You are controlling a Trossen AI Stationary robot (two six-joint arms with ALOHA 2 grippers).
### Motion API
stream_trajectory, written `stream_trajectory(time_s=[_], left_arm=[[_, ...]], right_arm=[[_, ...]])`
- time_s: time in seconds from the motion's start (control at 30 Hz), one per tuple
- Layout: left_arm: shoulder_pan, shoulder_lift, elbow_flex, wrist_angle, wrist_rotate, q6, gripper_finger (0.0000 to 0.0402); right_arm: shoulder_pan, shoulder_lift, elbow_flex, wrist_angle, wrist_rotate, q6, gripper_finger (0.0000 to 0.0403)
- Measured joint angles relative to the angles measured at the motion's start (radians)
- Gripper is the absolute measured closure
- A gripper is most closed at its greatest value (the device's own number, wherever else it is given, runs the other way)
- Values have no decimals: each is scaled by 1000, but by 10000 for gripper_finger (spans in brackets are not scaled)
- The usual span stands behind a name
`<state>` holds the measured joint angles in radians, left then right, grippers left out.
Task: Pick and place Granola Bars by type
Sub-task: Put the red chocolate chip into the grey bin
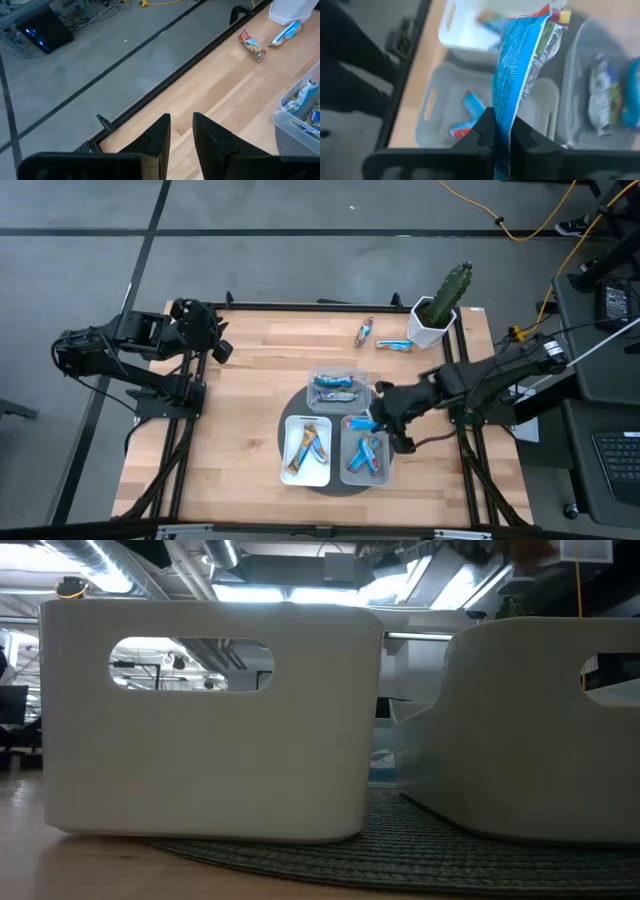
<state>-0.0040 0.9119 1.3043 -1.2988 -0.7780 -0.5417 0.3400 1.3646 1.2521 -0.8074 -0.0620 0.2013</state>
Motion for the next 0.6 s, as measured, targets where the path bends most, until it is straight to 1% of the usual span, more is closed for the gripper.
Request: stream_trajectory(time_s=[0.13,0.23,0.33,0.4,0.5,0.6], left_arm=[[0,0,-19,-1,26,5,327],[0,0,-35,-1,56,5,327],[0,1,-39,-6,74,6,327],[0,0,-39,-6,74,6,327],[0,-4,-39,-6,74,6,327],[0,-6,-39,-6,82,6,327]], right_arm=[[26,41,-71,44,1,3,386],[44,79,-111,56,24,-1,372],[57,131,-121,52,33,-52,368],[65,164,-121,62,31,-94,375],[66,211,-121,64,-14,-136,387],[66,238,-121,65,-41,-139,386]])
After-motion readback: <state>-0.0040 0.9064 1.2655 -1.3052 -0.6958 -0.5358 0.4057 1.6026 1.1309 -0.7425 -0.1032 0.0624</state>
